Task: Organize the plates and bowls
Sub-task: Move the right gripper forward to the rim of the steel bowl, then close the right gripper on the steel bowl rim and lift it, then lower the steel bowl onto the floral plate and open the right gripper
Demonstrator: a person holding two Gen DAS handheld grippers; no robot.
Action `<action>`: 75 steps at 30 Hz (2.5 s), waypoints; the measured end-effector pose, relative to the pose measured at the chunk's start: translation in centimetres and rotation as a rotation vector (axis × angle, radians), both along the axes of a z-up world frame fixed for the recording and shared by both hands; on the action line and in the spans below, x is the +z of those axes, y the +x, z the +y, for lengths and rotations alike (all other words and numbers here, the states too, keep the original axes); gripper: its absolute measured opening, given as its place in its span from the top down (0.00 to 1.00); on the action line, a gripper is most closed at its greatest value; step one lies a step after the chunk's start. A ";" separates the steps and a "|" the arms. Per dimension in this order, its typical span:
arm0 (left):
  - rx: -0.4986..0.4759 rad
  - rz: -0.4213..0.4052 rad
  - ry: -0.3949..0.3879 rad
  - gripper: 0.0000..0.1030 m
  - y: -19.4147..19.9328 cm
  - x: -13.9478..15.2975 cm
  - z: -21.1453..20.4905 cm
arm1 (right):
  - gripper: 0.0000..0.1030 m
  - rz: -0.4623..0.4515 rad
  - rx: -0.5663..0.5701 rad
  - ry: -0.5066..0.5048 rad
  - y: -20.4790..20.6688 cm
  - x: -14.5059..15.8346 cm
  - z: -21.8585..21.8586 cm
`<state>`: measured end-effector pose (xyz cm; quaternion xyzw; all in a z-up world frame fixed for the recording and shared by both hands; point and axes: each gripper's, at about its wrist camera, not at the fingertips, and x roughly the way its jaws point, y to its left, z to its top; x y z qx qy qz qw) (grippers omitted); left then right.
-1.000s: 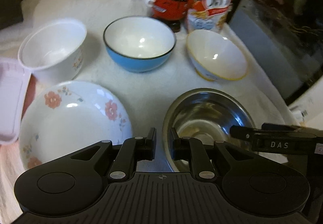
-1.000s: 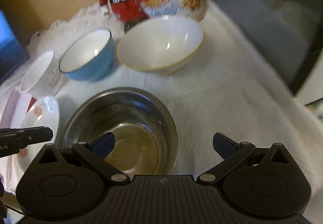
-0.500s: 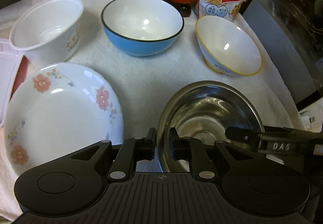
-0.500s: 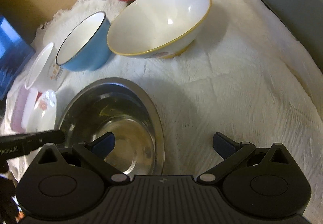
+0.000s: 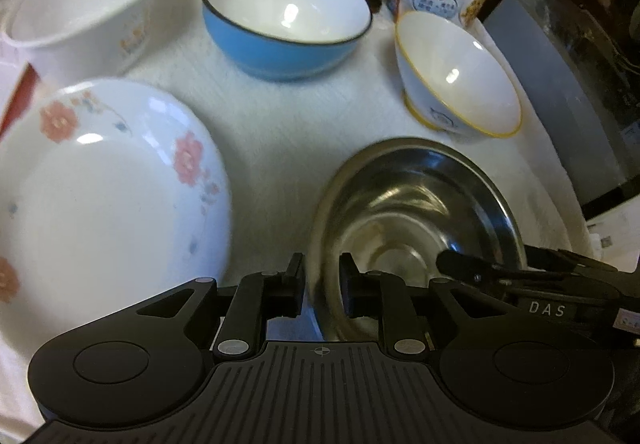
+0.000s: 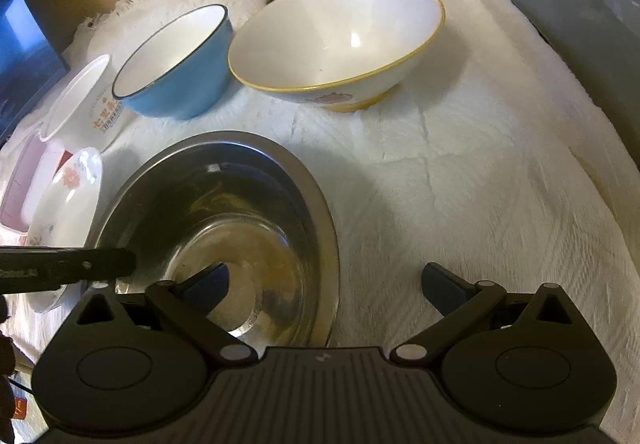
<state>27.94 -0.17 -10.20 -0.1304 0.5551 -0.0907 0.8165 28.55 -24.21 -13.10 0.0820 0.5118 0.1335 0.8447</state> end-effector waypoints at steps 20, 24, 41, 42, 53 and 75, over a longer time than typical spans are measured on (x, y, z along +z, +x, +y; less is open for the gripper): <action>-0.026 -0.104 0.040 0.79 -2.6 2.3 1.1 | 0.52 -0.097 0.033 -0.020 -2.5 3.7 3.1; 0.037 -0.140 0.060 0.79 -3.7 3.8 3.9 | 0.52 -0.142 0.086 -0.015 -2.4 5.2 5.6; 0.265 -0.131 0.129 0.79 -6.6 3.4 13.7 | 0.52 -0.183 0.336 -0.063 -2.2 5.1 19.0; 0.268 -0.128 0.130 0.79 -6.5 3.3 14.0 | 0.52 -0.185 0.339 -0.065 -2.1 5.1 19.3; 0.281 -0.110 0.143 0.79 -6.0 2.2 15.4 | 0.51 -0.187 0.346 -0.086 -1.3 4.3 21.4; 0.321 -0.169 0.166 0.66 -5.8 2.3 19.1 | 0.37 -0.220 0.282 -0.092 0.6 4.5 20.1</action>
